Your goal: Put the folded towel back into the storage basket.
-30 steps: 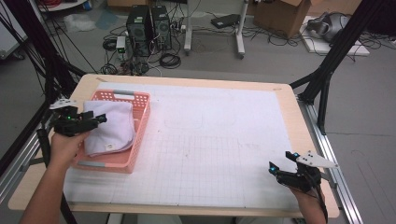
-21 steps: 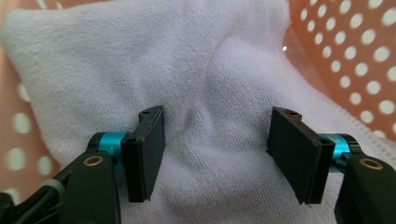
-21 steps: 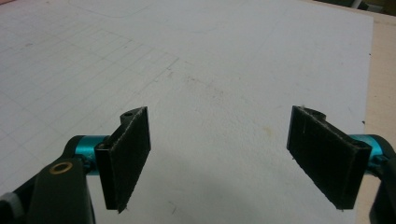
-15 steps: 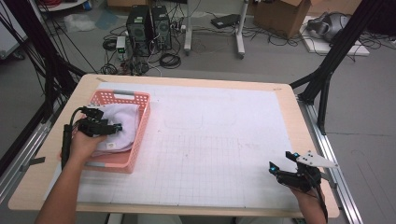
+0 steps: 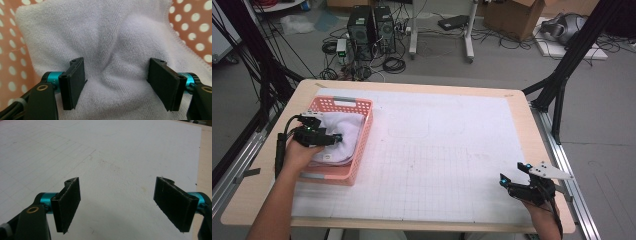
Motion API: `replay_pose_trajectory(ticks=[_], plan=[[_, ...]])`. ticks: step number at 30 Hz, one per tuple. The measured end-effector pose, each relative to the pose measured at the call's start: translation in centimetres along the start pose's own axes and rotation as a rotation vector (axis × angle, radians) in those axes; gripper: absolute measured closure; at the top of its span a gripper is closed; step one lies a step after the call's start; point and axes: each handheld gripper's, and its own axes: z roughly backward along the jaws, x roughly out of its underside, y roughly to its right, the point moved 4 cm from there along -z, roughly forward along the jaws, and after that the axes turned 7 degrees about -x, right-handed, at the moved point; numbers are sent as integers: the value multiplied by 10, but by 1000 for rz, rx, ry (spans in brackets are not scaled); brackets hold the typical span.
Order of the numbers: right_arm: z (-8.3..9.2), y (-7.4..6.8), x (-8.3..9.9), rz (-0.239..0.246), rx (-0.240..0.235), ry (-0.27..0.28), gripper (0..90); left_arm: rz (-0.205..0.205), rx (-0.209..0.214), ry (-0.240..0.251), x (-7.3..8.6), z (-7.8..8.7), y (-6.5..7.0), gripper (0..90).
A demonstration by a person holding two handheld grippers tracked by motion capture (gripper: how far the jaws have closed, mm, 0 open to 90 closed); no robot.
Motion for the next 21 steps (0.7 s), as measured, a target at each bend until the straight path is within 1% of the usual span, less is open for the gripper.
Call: replay_pose_trajectory(ticks=[3, 4, 5, 8, 10, 11, 13, 14, 15, 17, 18, 19, 20, 21], plan=[[1, 0, 0, -5, -2, 2, 207, 31, -21, 3, -1, 2, -3, 293], [1, 0, 0, -2, 0, 3, 207, 41, -27, 17, -1, 4, -4, 294], [2, 0, 0, -7, 0, 2, 207, 54, -29, 43, -3, 8, -6, 297], [3, 1, 0, -9, 1, 8, 207, 119, 5, 183, -8, 23, -9, 325], [4, 1, 0, -7, 2, 12, 207, 136, 16, 276, -11, 35, -9, 324], [4, 1, -1, -11, 0, 14, 207, 146, 32, 324, -13, 41, -8, 320], [5, 0, -1, -14, -2, 18, 207, 165, 53, 405, -15, 53, -5, 299], [5, 0, -2, -13, -3, 19, 206, 174, 61, 439, -15, 58, -2, 278], [5, 0, -2, -14, -5, 20, 206, 175, 73, 469, -16, 63, 1, 257], [4, -1, -3, -10, -9, 27, 207, 185, 94, 517, -16, 70, 10, 230], [4, -2, -3, -14, -12, 29, 206, 181, 112, 538, -16, 73, 15, 191], [4, -2, -4, -16, -14, 32, 206, 174, 118, 560, -16, 76, 20, 178], [3, -3, -5, -16, -17, 40, 206, 163, 130, 576, -16, 79, 25, 187], [4, -4, -5, -11, -20, 41, 206, 165, 146, 593, -17, 82, 32, 188]])
